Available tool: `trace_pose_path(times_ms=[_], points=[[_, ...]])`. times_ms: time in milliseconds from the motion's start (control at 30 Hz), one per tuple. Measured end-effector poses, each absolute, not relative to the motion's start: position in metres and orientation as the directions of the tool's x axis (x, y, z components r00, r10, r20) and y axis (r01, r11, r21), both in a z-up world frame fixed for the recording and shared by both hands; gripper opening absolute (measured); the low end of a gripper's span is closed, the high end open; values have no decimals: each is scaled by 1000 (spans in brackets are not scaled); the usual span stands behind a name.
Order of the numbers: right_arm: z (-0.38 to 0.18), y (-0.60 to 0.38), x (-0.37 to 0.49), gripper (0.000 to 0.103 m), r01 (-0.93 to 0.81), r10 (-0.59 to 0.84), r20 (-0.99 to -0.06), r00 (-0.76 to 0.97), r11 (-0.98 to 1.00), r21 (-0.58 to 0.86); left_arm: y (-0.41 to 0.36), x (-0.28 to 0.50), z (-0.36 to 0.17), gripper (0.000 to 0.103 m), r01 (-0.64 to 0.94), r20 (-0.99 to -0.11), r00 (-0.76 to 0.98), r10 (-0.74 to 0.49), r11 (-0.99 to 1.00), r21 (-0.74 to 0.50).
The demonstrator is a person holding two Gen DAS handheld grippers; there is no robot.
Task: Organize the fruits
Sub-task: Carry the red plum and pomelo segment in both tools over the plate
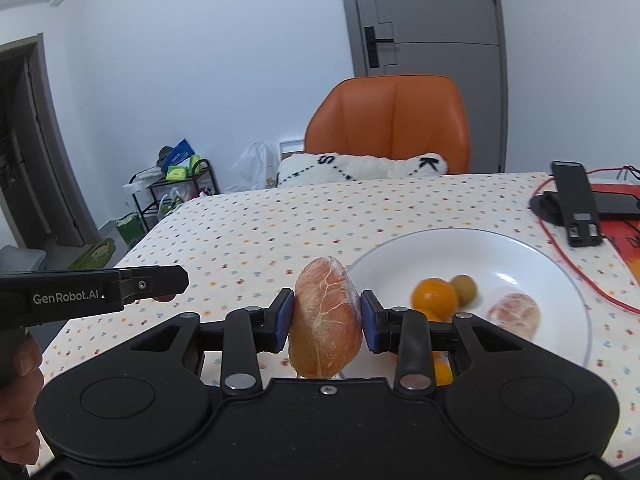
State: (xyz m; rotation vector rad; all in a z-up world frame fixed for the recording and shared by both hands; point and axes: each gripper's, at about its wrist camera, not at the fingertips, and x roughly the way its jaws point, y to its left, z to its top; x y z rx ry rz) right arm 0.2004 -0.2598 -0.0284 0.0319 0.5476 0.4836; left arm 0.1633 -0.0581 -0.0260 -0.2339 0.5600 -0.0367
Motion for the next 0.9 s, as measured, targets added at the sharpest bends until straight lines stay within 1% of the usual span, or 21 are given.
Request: trace_pose_path(times_ms=[533, 900], points=[[-35, -313, 207, 34, -338, 386, -484, 785, 922, 188, -110, 188, -27, 22, 51, -531, 832, -159, 976, -212], [-49, -337, 226, 34, -280, 360, -504, 785, 932, 229, -136, 216, -37, 22, 93, -571, 799, -190, 977, -194]])
